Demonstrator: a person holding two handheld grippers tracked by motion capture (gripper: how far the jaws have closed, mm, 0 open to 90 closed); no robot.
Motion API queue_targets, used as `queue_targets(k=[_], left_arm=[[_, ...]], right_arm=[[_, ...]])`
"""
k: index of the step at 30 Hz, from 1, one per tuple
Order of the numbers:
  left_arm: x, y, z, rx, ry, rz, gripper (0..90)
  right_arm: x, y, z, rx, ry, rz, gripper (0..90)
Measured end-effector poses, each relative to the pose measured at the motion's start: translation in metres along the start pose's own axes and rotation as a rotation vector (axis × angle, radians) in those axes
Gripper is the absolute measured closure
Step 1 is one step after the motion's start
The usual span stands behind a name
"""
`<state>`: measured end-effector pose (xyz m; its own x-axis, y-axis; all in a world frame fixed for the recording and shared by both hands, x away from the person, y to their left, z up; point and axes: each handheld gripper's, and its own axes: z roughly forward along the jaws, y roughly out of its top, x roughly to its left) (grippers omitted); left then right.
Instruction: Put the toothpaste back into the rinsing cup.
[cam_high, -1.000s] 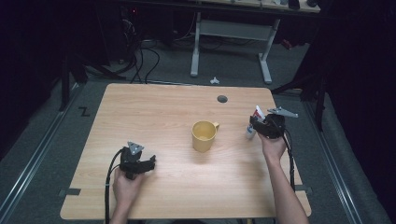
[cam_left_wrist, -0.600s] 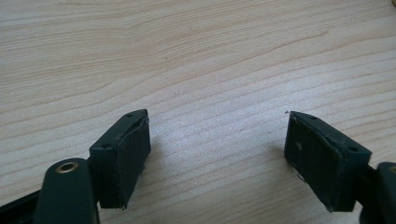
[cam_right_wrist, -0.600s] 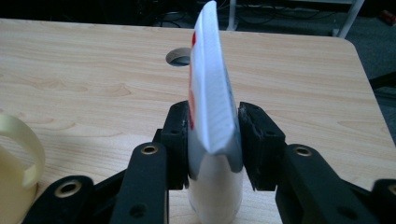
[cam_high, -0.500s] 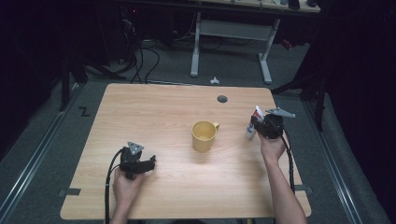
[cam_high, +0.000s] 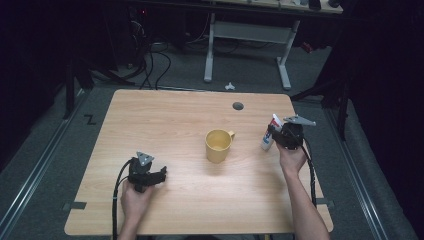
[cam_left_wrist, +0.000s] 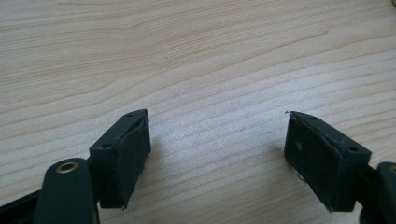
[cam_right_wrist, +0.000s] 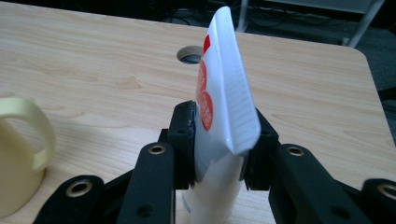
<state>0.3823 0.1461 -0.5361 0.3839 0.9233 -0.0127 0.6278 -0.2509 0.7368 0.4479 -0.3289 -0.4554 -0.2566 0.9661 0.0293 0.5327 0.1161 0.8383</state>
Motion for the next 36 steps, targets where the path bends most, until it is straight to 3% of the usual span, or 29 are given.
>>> queue_targets(k=[36], left_arm=[[0.0, 0.0, 0.0, 0.0, 0.0, 0.0, 22.9]], right_arm=[[0.015, 0.005, -0.025, -0.009, 0.15, -0.062, 70.7]])
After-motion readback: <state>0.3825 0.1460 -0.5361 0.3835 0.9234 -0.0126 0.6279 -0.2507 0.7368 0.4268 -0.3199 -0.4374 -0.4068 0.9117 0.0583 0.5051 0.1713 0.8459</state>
